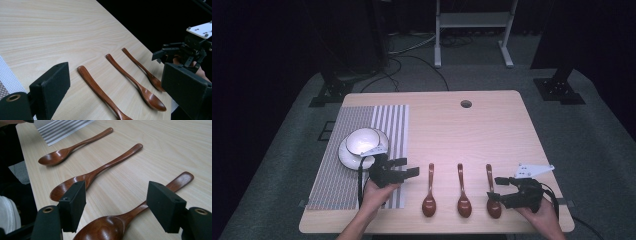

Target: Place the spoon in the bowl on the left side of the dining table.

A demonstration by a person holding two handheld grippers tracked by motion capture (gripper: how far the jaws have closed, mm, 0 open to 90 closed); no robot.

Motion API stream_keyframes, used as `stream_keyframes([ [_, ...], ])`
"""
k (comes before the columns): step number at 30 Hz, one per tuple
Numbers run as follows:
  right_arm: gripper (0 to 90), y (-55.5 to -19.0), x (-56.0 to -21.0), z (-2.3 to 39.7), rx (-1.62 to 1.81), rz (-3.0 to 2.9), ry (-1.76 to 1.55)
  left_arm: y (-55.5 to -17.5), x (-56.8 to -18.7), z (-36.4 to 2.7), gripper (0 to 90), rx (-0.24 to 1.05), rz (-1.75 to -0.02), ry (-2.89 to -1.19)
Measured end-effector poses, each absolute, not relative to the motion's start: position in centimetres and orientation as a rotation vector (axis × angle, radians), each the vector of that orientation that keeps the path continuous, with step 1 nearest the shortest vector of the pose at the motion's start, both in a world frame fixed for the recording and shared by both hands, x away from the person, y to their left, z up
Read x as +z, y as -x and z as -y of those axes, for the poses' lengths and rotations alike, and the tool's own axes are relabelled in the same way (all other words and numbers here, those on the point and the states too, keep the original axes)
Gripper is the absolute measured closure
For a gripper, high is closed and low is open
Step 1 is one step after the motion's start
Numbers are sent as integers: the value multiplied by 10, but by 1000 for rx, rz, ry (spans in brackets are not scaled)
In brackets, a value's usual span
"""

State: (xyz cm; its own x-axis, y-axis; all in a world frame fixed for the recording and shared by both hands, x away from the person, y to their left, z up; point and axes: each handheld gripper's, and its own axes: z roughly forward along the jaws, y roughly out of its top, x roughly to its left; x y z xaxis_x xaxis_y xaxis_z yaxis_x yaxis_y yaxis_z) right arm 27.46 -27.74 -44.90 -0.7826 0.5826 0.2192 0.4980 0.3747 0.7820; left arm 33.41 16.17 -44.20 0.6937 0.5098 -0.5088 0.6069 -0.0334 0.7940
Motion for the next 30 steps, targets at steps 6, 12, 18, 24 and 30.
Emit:
stream_keyframes([
  [6, 309, -273, -448, 272, 1395, -2542, -965, -334, -443, -161, 76, -103, -913, -1683],
  [12, 309, -272, -446, 264, 1408, -2567, -937, -334, -444, -161, 76, -109, -922, -1683],
  [18, 309, -273, -443, 247, 1406, -2602, -876, -333, -446, -163, 76, -106, -929, -1685],
  [24, 307, -274, -438, 227, 1380, -2656, -798, -332, -445, -163, 76, -107, -928, -1679],
  [30, 308, -276, -434, 212, 1354, -2705, -738, -332, -447, -164, 76, -104, -938, -1684],
])
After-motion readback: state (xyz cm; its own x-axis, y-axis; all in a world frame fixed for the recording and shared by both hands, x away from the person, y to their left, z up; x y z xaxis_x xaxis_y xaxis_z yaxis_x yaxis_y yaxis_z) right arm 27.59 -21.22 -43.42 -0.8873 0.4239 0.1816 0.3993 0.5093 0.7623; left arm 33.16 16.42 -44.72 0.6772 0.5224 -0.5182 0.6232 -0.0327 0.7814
